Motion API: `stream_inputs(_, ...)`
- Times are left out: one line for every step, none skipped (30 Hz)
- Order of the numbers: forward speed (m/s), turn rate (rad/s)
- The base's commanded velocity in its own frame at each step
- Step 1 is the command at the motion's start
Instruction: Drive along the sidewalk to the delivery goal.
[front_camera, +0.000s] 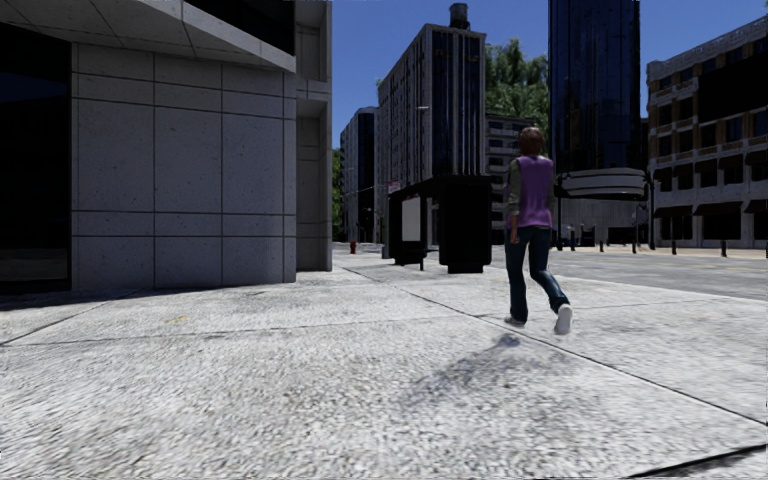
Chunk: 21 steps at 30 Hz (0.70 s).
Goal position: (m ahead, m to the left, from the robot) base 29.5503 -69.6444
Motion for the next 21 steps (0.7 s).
stream_inputs(2.0, 0.0)
stream_inputs(2.0, 0.0)
stream_inputs(2.0, 0.0)
stream_inputs(2.0, 0.0)
stream_inputs(2.0, 0.0)
stream_inputs(1.98, 0.0)
stream_inputs(1.95, 0.0)
stream_inputs(1.88, 0.0)
stream_inputs(1.8, 0.0)
stream_inputs(1.76, 0.0)
stream_inputs(1.71, 0.0)
stream_inputs(1.68, 0.0)
stream_inputs(1.68, 0.0)
stream_inputs(1.66, 0.0)
stream_inputs(1.62, 0.0)
stream_inputs(1.61, 0.0)
stream_inputs(1.6, 0.0)
stream_inputs(1.6, 0.0)
stream_inputs(1.59, 0.0)
stream_inputs(1.59, 0.0)
stream_inputs(1.62, 0.0)
